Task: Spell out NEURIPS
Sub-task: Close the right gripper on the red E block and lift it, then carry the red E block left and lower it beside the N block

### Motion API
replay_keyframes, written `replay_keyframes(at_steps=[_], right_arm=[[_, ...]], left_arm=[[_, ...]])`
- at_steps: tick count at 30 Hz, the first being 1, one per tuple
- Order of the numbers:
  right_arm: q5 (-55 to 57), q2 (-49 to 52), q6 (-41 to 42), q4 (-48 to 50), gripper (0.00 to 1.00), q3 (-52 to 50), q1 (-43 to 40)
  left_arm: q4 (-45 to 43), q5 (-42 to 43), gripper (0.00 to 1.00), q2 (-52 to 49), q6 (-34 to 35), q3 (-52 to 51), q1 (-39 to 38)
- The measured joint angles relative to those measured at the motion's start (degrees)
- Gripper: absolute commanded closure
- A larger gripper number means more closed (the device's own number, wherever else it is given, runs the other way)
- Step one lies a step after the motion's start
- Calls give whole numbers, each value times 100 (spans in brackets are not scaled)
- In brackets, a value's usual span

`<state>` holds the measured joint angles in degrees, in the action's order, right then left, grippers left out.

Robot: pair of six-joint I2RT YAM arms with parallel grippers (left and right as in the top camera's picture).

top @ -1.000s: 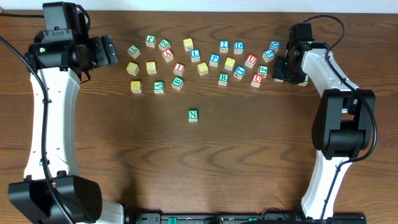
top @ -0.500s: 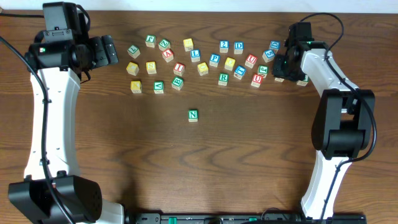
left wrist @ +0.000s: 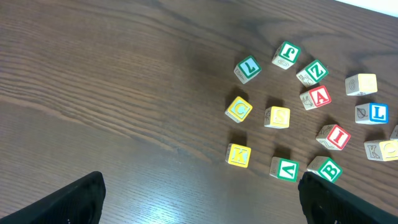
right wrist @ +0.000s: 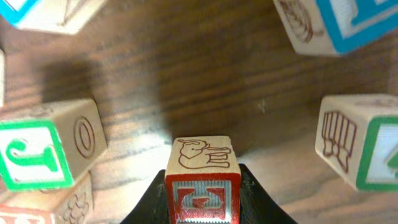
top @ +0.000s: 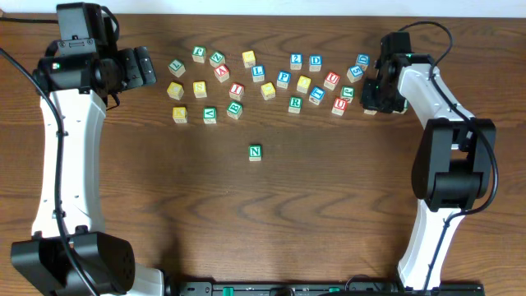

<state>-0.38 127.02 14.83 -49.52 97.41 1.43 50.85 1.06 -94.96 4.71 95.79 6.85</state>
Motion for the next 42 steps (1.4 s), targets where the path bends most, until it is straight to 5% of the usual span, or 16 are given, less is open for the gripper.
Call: replay_keyframes(at_steps=[15, 29, 37, 42], right_arm=[[-393, -22, -2, -1226, 82, 13, 811], [-994, -17, 470, -1139, 80, 7, 2275], [-1040, -4, 1198, -1384, 65, -2, 2643], [-1064, 0, 994, -1377, 46, 9, 2780]], left_arm=[[0, 0, 2, 0, 0, 0, 0], [0, 0, 2, 0, 0, 0, 0], [0, 0, 2, 0, 0, 0, 0], [0, 2, 2, 0, 0, 0, 0]])
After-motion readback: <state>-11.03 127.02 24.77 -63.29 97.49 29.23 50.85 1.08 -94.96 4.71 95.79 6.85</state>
